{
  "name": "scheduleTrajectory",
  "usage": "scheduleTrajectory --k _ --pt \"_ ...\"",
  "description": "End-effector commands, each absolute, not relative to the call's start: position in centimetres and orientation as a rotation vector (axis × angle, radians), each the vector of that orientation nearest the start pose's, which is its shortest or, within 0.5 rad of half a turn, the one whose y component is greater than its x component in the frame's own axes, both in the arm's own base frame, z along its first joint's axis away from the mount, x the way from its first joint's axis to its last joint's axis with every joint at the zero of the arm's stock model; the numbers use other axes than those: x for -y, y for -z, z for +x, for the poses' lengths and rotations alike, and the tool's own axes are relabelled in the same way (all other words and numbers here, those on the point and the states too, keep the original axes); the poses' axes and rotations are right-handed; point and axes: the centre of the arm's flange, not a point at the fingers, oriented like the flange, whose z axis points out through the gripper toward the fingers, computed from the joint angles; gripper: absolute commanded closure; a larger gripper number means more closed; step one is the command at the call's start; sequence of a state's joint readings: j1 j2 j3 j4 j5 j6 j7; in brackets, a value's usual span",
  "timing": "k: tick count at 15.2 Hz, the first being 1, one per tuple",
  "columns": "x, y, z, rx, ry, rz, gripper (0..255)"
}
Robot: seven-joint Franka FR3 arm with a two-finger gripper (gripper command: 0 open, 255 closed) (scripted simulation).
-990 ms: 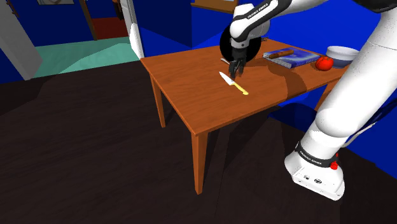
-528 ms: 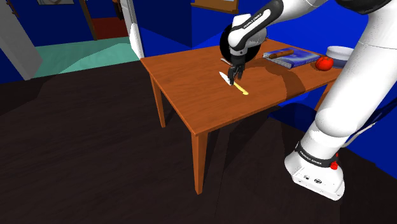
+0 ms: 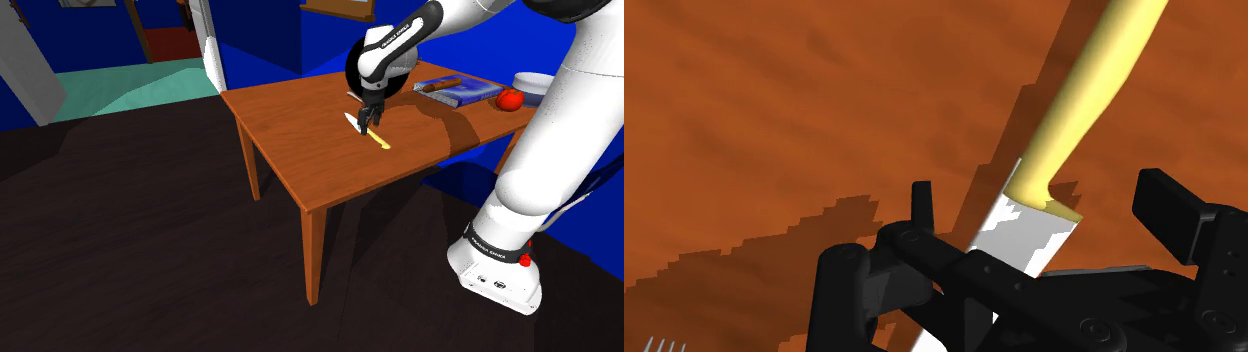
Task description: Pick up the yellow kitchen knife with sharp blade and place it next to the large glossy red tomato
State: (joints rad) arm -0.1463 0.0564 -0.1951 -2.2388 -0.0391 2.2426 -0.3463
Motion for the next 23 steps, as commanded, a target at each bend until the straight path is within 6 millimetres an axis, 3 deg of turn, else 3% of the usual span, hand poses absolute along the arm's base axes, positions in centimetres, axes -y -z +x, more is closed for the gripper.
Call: scheduleTrajectory --k 1,2,11,23 --pt "17.7 -34.0 49.4 0.047 -0.099 -3.161 0" --pt "17.7 -34.0 49.4 0.047 -0.099 -3.161 255" --pt "17.7 -34.0 49.4 0.047 -0.099 -3.161 255" --pt "17.7 -40.4 49.4 0.047 -0.099 -3.161 255"
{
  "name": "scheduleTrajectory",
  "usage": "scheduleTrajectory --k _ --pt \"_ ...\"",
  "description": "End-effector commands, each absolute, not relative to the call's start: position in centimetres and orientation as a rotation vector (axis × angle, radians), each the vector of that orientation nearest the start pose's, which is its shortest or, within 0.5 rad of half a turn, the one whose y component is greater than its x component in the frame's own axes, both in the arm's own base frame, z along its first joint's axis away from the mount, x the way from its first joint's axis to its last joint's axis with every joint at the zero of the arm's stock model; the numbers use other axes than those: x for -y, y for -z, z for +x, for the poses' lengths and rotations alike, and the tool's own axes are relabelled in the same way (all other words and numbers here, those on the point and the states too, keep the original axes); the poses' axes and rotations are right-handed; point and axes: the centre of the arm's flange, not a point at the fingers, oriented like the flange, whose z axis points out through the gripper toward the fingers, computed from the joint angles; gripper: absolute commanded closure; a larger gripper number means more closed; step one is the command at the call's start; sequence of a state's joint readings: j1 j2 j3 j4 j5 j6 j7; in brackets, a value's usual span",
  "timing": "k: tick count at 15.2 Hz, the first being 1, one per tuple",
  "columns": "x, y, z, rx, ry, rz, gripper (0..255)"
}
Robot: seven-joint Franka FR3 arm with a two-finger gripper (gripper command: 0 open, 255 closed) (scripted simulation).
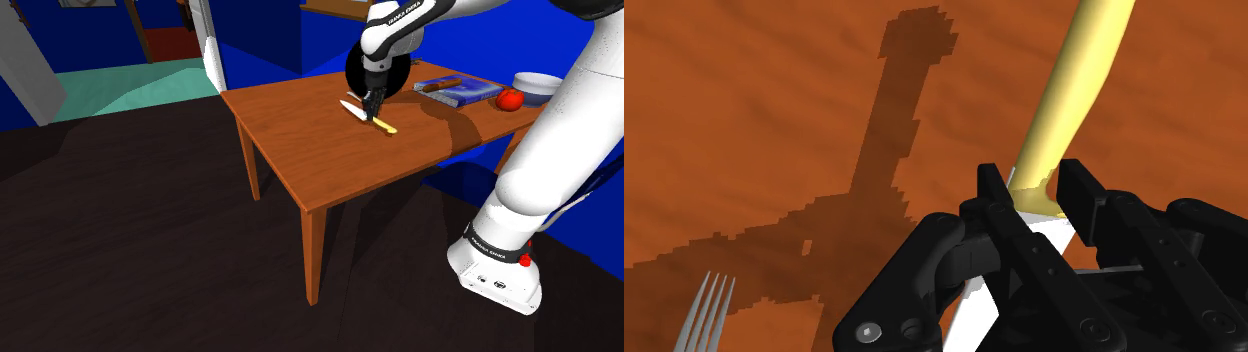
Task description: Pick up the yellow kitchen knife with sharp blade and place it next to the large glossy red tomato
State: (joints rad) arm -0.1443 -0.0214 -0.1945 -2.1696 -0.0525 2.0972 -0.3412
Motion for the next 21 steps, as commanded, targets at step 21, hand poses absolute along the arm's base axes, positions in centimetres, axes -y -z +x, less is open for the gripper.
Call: scheduleTrajectory --k 21 --pt "21.5 -49.7 48.3 0.047 -0.099 -3.161 255"
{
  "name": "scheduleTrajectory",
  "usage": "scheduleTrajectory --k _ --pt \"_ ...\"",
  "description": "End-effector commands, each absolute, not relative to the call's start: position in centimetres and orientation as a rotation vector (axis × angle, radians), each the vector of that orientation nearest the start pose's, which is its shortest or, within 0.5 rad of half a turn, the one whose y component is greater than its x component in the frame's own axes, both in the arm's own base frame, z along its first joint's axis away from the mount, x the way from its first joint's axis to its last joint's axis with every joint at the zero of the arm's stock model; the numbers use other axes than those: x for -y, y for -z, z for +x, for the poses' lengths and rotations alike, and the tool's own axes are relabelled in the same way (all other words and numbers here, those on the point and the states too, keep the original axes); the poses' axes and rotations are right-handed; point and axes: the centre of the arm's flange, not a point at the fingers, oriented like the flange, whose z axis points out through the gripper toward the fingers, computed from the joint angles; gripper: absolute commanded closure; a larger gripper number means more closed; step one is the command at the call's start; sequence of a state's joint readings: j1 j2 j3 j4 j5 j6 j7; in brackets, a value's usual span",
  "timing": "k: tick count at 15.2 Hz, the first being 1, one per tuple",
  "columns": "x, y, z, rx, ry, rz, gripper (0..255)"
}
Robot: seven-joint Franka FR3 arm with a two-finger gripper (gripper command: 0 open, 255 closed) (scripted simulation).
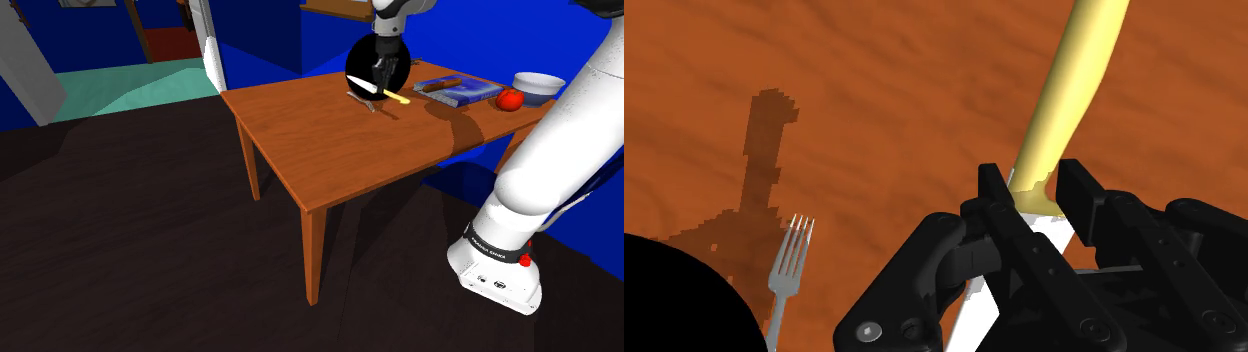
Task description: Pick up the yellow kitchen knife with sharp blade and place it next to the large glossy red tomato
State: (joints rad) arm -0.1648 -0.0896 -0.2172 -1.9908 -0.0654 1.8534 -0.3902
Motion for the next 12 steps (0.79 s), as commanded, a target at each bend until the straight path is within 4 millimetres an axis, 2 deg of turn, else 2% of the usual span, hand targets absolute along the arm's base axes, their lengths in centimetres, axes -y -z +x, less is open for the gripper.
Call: scheduleTrajectory --k 1,12 --pt "22.7 -49.7 47.9 0.047 -0.099 -3.161 255" --pt "36.7 -49.7 43.9 0.047 -0.099 -3.161 255"
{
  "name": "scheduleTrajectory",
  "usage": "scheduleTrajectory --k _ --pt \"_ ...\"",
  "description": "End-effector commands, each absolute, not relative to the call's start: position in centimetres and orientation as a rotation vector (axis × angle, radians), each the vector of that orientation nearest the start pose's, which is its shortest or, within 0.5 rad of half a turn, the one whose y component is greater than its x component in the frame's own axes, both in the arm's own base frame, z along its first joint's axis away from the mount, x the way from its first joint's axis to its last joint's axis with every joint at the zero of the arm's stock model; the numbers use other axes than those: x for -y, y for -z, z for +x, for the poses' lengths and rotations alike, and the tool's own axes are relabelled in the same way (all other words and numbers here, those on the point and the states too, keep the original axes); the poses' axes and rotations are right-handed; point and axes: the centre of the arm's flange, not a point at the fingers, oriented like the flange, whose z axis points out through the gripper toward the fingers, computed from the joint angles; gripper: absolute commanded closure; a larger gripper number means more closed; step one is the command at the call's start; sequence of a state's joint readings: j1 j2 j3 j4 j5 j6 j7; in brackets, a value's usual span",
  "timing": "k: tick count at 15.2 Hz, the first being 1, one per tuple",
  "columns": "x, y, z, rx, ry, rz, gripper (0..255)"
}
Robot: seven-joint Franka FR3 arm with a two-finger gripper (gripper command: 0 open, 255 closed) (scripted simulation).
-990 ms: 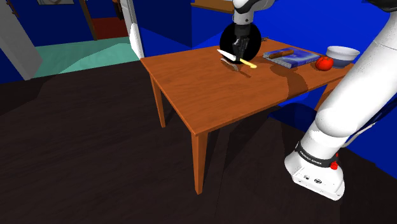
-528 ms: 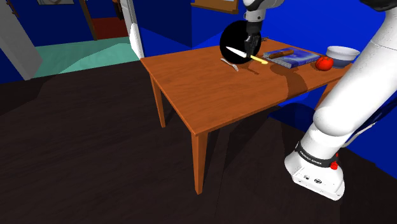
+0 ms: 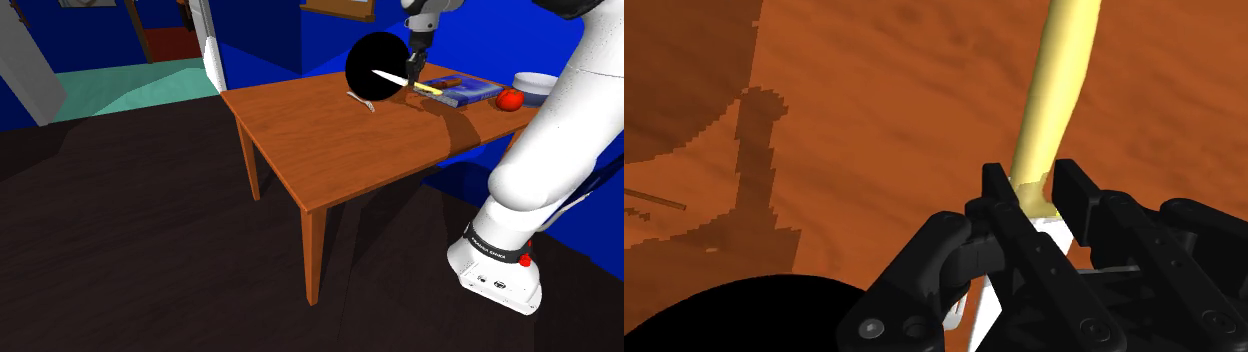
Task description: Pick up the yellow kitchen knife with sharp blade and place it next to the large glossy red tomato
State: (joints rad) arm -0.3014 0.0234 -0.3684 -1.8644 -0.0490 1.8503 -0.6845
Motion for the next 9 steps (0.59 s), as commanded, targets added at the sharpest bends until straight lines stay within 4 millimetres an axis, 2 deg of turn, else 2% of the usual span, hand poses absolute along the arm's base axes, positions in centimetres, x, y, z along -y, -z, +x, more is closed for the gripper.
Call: scheduleTrajectory --k 1,9 --pt "37.9 -49.7 43.6 0.047 -0.099 -3.161 255" --pt "48.1 -49.7 40.6 0.047 -0.099 -3.161 255"
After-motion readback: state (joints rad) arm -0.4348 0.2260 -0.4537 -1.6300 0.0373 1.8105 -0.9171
